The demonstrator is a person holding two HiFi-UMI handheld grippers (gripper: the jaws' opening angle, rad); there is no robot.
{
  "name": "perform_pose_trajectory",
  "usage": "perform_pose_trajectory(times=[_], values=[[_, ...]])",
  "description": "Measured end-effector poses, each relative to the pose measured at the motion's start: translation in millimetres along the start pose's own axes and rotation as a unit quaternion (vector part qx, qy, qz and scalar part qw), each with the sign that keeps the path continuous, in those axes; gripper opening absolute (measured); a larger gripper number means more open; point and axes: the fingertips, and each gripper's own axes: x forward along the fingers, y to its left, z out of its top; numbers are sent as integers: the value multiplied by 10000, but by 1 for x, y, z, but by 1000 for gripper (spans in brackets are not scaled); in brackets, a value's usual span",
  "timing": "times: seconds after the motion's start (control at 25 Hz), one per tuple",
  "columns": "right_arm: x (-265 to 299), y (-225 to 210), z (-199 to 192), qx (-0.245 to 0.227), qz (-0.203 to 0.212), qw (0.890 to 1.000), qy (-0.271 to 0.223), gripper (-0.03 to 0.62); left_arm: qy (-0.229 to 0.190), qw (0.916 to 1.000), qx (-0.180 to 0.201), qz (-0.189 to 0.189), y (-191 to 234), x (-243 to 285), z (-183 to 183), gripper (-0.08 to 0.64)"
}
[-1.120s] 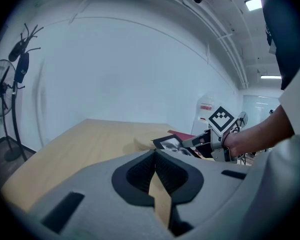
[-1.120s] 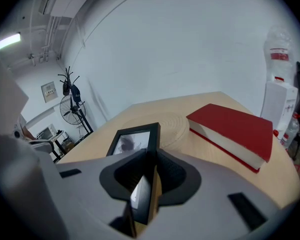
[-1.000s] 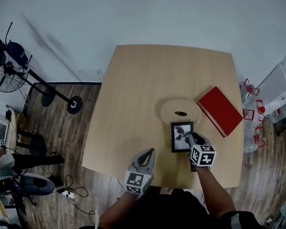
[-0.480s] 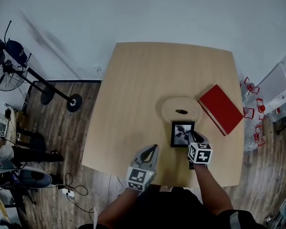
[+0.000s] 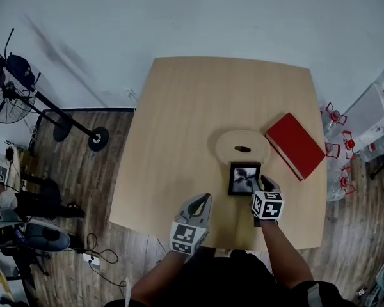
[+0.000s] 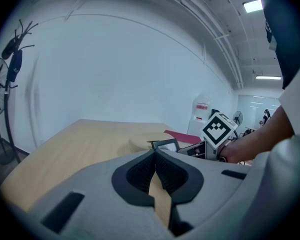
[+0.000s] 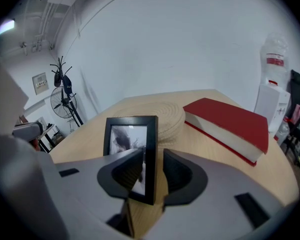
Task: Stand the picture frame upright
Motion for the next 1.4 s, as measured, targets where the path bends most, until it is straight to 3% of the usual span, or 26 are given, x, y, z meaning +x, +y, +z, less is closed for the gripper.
perform_pose_trajectory(times=[0.16, 0.4, 0.68, 0.92, 1.4], values=[[-17, 6, 15, -371, 185, 9991, -122, 126, 44, 10000, 21, 21, 2, 0, -4, -5], [-52, 7, 53, -567, 250, 9967, -530, 126, -76, 9999, 84, -73, -3, 4, 10, -5], [-92, 13, 84, -941, 250, 9894, -1077, 11, -236, 9996, 171, -1, 5, 12, 31, -5], [-120, 13, 99, -1097, 248, 9800, -1642, 9, -304, 9994, 173, -43, -1, 10, 39, -5], [-152, 17, 116, -1281, 206, 9711, -2002, 9, -406, 9979, 434, -268, -20, 13, 53, -5]])
